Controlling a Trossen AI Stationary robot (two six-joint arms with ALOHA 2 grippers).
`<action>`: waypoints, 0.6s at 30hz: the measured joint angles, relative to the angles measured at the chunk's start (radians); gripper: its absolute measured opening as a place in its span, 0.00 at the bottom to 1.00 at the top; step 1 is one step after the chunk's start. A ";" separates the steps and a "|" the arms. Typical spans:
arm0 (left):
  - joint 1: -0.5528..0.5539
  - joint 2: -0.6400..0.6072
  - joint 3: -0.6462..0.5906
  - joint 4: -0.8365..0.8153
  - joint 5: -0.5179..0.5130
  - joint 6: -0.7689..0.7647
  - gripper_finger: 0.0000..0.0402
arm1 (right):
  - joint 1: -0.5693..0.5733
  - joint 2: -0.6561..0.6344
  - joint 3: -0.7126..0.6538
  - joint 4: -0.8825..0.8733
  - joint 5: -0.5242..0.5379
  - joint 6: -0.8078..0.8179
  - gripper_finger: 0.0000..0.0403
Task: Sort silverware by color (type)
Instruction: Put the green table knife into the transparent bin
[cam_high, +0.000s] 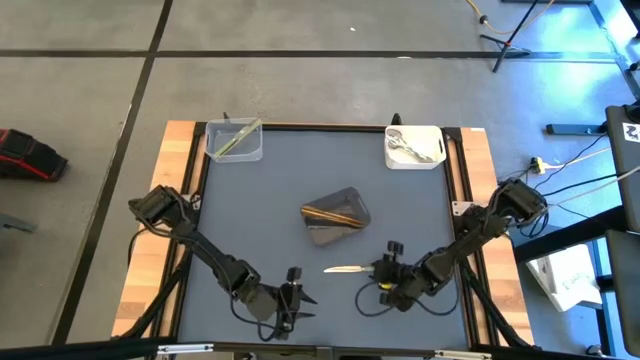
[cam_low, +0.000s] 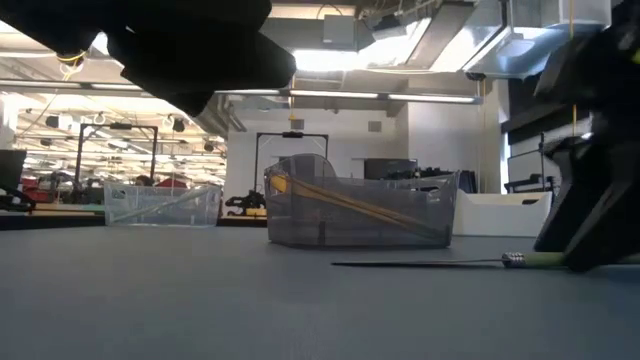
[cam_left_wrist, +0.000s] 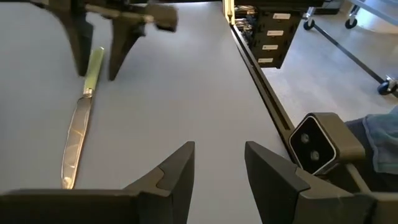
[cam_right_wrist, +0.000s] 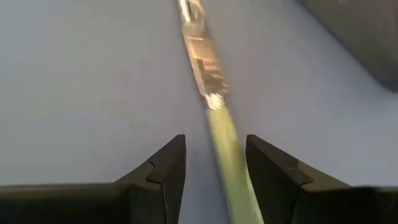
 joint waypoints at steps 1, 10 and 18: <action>-0.002 0.000 0.000 0.000 -0.002 0.000 0.34 | -0.011 0.005 -0.008 0.000 -0.010 0.000 0.38; -0.014 0.000 0.000 0.000 -0.003 -0.006 0.34 | -0.070 0.028 -0.021 0.015 -0.102 -0.005 0.36; -0.014 0.000 0.000 0.000 -0.003 -0.005 0.34 | -0.068 0.029 -0.022 0.009 -0.101 -0.007 0.10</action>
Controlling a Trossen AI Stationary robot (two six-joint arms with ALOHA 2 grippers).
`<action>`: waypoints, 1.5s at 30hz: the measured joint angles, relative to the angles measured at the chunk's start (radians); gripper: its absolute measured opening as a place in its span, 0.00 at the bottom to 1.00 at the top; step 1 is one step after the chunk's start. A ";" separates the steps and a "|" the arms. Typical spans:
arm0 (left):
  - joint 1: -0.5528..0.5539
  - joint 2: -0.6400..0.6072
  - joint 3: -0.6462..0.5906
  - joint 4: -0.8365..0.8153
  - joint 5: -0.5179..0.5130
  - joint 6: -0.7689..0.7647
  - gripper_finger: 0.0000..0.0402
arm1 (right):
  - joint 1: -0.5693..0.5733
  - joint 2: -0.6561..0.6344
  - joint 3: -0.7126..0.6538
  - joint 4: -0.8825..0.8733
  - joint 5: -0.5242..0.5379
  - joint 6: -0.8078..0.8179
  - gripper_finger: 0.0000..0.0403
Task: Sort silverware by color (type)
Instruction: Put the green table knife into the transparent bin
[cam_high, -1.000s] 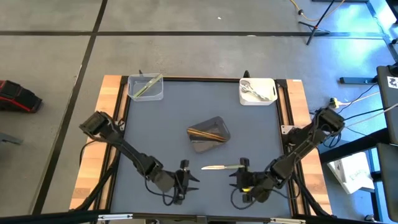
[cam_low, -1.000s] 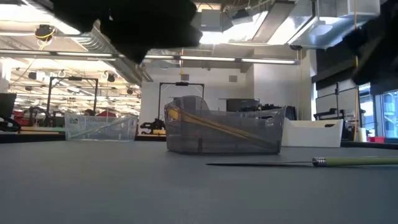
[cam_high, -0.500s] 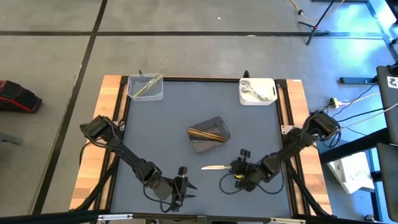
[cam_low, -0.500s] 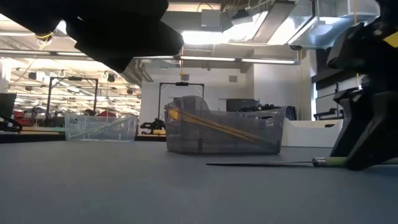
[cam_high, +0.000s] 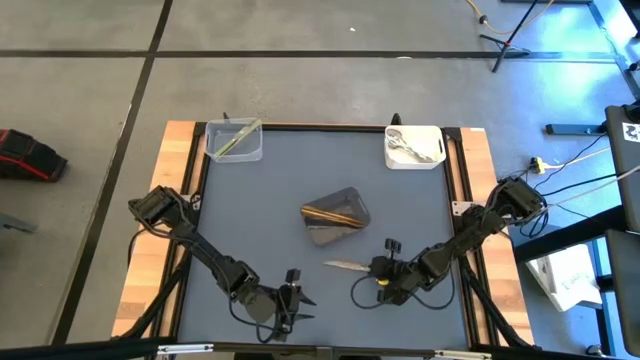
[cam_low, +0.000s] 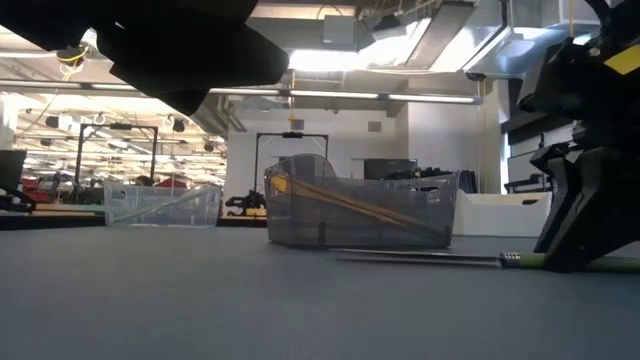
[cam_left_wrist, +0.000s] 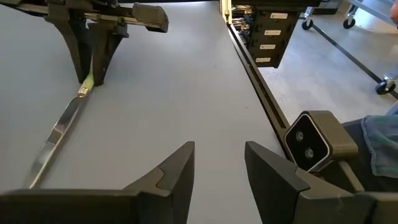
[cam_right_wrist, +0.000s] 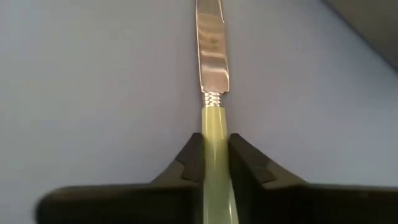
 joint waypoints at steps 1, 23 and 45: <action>-0.001 0.000 0.000 0.000 0.000 0.000 0.34 | 0.000 0.000 0.000 -0.001 0.012 -0.002 0.07; -0.106 -0.138 0.002 -0.114 -0.236 0.068 0.34 | 0.058 -0.004 0.101 0.068 0.052 -0.186 0.00; -0.009 -0.074 0.000 -0.208 -0.113 -0.155 0.34 | -0.010 0.102 0.104 0.216 -0.011 -0.160 0.32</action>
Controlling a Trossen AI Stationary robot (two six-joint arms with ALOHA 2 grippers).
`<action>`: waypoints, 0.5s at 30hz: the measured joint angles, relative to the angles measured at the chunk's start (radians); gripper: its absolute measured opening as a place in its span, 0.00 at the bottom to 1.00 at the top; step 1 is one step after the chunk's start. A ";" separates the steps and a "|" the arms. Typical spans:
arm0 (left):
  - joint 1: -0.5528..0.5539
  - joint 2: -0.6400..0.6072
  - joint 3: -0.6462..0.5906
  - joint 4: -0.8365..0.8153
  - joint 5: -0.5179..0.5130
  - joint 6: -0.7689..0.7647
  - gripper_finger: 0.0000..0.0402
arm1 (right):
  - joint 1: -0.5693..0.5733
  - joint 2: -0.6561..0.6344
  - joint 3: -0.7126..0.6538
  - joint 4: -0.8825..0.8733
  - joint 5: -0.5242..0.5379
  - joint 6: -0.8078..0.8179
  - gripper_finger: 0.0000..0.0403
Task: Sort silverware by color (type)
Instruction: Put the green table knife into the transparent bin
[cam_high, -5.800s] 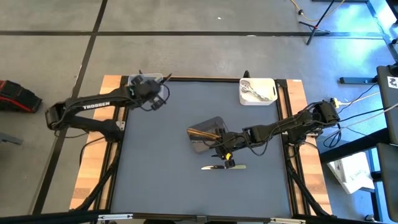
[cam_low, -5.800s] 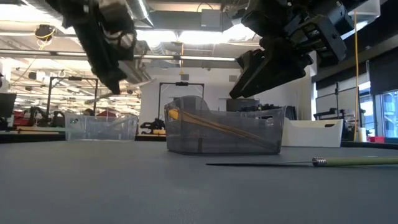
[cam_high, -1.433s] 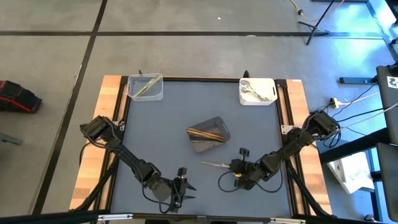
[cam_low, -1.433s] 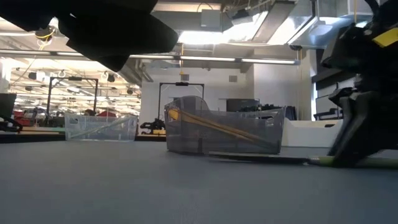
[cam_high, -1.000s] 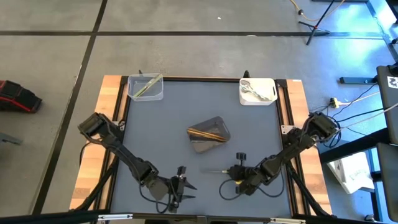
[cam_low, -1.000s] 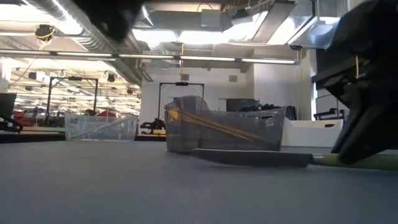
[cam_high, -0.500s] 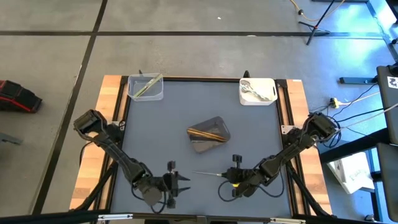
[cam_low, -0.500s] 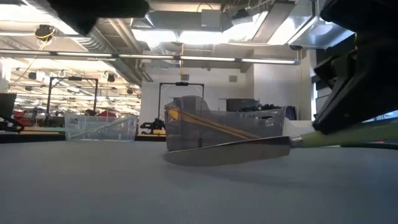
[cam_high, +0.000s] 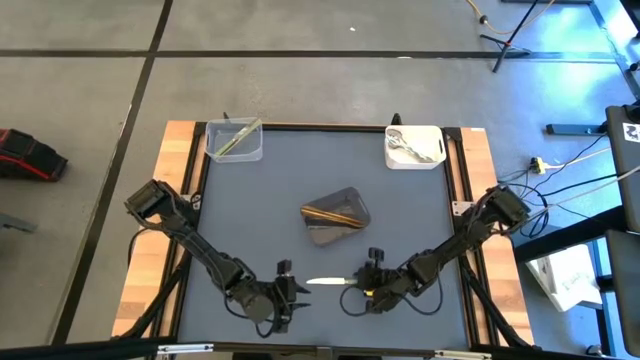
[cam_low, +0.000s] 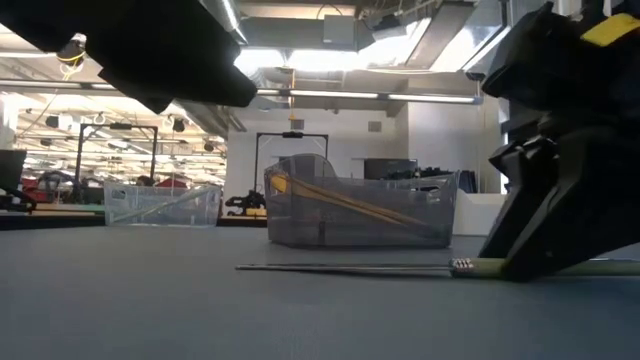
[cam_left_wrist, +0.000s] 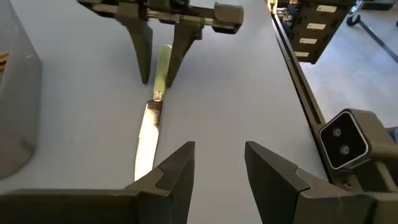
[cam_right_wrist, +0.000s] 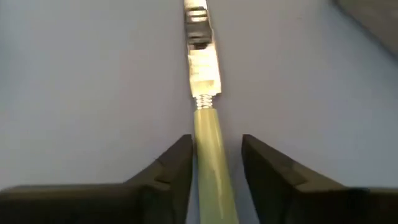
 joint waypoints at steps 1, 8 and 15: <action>0.002 0.000 0.000 0.000 0.003 0.000 0.34 | -0.003 0.000 0.000 -0.006 0.000 -0.001 0.35; 0.004 0.000 0.000 0.007 0.005 -0.002 0.34 | -0.005 -0.003 -0.015 -0.021 -0.009 -0.020 0.42; 0.004 0.012 0.000 0.032 0.006 0.000 0.34 | -0.013 -0.005 -0.031 -0.014 -0.058 -0.019 0.19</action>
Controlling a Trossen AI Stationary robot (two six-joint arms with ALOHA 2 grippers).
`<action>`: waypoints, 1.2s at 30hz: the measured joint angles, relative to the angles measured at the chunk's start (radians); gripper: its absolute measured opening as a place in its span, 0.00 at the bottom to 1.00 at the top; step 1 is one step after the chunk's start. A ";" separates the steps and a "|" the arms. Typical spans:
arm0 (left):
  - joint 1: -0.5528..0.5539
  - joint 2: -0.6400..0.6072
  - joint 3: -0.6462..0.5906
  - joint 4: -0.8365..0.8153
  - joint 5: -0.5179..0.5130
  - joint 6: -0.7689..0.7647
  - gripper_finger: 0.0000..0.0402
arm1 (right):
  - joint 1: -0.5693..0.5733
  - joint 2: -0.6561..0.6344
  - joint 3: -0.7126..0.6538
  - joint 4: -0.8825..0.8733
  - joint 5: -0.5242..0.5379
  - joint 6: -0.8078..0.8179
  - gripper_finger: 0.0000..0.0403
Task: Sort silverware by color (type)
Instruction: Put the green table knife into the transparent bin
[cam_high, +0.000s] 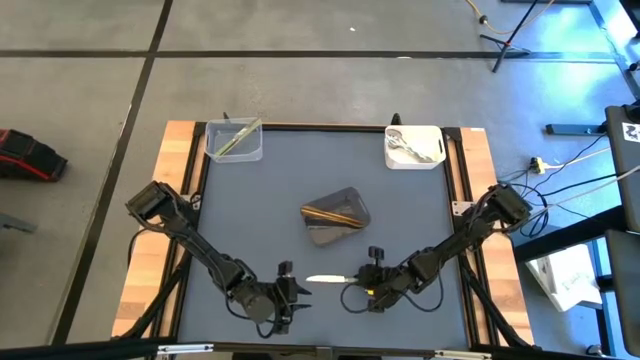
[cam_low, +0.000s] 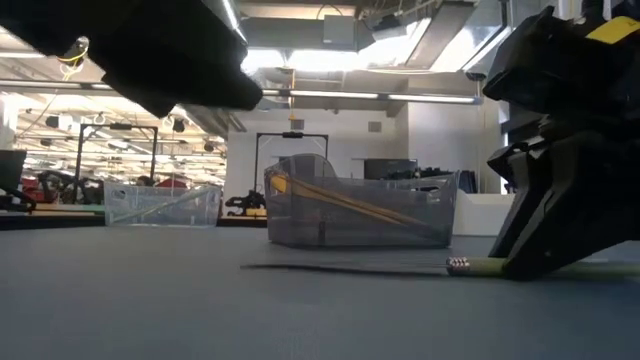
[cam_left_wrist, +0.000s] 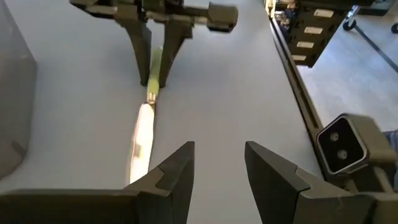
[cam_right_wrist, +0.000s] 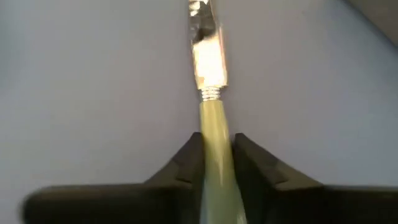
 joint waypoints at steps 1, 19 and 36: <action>0.000 0.005 0.000 0.002 0.001 0.004 0.34 | 0.000 0.000 -0.001 0.005 -0.004 -0.003 0.14; 0.068 0.138 0.030 0.154 0.043 0.092 0.34 | 0.000 0.047 -0.005 0.308 -0.068 -0.118 0.03; 0.174 0.332 0.209 0.170 0.269 0.107 0.36 | 0.002 0.040 0.107 0.176 -0.081 -0.241 0.52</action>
